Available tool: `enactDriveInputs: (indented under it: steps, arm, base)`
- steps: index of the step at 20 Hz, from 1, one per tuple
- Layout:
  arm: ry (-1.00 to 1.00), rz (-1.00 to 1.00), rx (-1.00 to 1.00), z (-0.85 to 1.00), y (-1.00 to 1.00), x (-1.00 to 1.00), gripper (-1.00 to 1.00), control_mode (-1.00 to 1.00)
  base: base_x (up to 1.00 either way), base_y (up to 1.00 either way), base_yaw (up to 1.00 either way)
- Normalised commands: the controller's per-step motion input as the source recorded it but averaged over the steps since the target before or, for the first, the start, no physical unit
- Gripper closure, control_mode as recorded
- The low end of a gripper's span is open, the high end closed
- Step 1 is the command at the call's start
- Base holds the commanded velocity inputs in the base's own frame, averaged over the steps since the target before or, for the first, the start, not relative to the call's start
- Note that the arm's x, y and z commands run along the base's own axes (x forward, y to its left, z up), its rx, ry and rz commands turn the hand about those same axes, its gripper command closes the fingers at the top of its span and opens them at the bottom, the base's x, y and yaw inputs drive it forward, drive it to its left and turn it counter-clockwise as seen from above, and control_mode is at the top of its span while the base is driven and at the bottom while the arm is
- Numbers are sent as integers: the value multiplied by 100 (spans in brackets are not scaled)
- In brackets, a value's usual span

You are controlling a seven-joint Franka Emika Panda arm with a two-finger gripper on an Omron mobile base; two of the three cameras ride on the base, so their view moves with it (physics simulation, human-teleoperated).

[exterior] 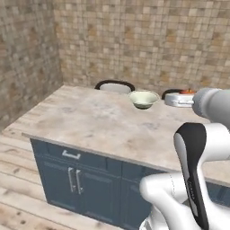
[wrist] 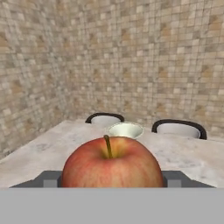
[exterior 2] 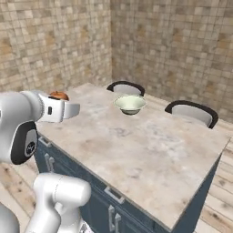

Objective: Retrieve the apple and kiwi from the fridge and place them into the bowl on the dining table.

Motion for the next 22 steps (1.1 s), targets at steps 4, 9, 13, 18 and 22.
enactDriveInputs:
  steps: [4,9,13,18,22]
  arm:
    - [0,0,0,0,0,0,100,100]
    - [0,0,0,0,0,0,100,100]
    - [0,0,0,0,0,0,100,100]
    - [0,0,0,0,0,0,100,100]
    - [0,0,0,0,0,0,100,100]
  base:
    - [83,78,-40]
    - [54,60,-38]
    - [30,1,-32]
    - [5,0,-16]
    - [10,0,-1]
